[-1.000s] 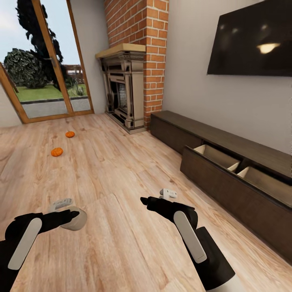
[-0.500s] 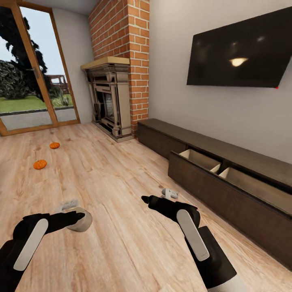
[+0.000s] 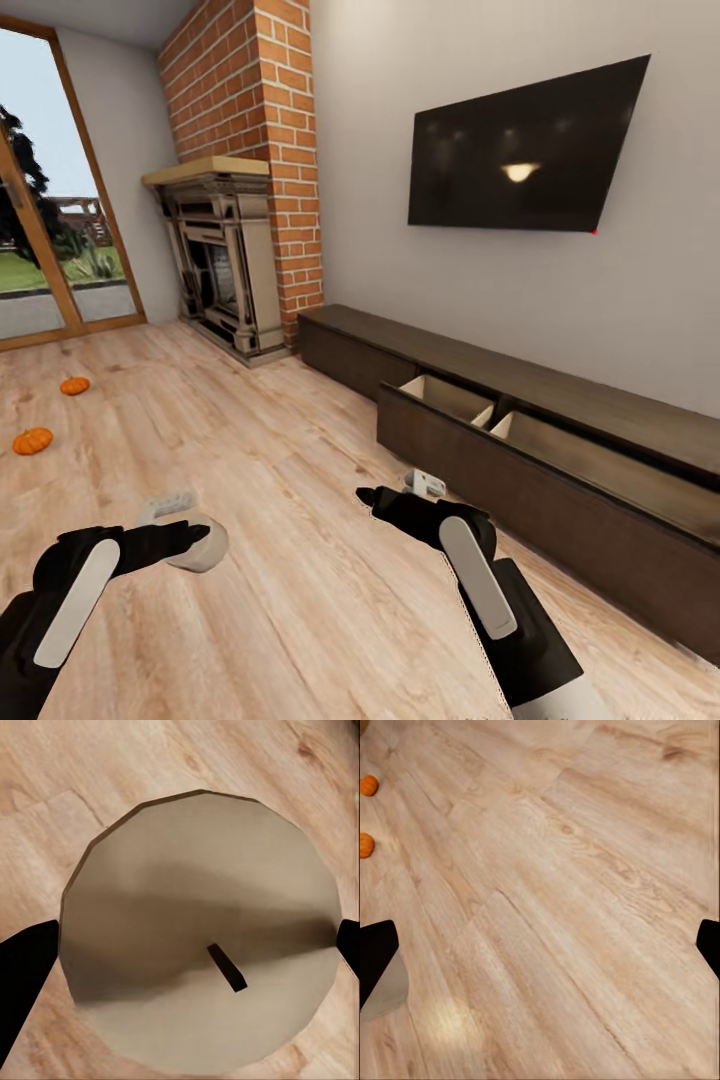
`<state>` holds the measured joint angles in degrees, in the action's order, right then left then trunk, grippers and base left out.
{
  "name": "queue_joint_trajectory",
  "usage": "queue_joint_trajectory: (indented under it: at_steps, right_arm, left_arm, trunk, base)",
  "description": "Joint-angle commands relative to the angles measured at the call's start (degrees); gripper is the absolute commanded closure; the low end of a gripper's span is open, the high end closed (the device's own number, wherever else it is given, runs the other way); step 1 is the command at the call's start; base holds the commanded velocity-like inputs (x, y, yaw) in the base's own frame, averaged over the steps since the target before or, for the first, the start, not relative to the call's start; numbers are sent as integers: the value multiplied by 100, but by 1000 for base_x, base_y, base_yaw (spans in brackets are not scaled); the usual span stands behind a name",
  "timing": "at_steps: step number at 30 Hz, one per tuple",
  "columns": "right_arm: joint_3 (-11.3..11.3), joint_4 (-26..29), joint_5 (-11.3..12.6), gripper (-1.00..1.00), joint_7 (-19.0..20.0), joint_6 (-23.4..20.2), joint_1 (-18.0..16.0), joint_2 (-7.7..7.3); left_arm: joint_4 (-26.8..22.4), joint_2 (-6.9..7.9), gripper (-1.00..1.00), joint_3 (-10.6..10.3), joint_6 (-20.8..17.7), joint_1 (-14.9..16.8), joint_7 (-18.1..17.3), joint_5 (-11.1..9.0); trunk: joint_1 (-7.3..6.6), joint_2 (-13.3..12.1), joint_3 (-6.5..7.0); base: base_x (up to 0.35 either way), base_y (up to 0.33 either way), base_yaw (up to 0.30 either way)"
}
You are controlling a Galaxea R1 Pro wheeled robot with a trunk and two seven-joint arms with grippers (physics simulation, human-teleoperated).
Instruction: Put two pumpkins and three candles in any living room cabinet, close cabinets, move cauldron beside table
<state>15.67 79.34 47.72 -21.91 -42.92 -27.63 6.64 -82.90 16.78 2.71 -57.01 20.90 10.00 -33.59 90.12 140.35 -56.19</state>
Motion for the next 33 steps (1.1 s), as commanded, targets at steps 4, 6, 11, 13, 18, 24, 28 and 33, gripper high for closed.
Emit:
queue_joint_trajectory:
  at_steps: [4, 6, 11, 13, 18, 24, 28, 33]
  right_arm:
    - [-127, 26, 189, -100, -59, -58, -6, 1]
    - [-149, 26, 419, -100, -64, -69, -6, 2]
    - [-179, 13, 805, -100, -89, -75, -6, -11]
    - [-268, 6, 855, -100, -88, -70, -6, -13]
    - [-389, -4, 884, -100, -78, -75, -5, -14]
    - [-405, -4, 897, -100, -71, -73, -6, -22]
    - [-408, -32, 906, -100, -65, -68, -6, -23]
    - [-442, -87, 908, -100, -60, -62, -6, -23]
  left_arm:
    - [-11, 3, 100, 2, -21, 2, 55, -62]
    - [-13, 5, 100, -2, -21, 2, 55, -63]
    - [-15, 2, 100, -11, -21, 2, 55, -55]
    - [-11, 1, 100, -13, -21, 2, 56, -58]
    - [-15, 1, 100, -17, -21, 2, 55, -54]
    - [-15, -8, 100, -54, -21, 2, 55, -53]
    - [-16, -15, 100, -86, -21, 2, 57, -57]
    - [-16, -16, 100, -94, -21, 2, 57, -56]
  trunk:
    - [-90, -159, 66]
    - [-134, -239, 97]
    - [-243, -440, 155]
    - [-287, -520, 173]
    - [-397, -721, 216]
    - [-529, -961, 267]
    - [-617, -1122, 301]
    - [-727, -1322, 344]
  base:
    - [0, 0, -280]
    - [0, 0, -263]
    - [0, 0, -166]
    - [0, 0, -35]
    - [0, 0, -9]
    - [0, 0, -1]
    - [0, 0, -13]
    - [0, 0, -74]
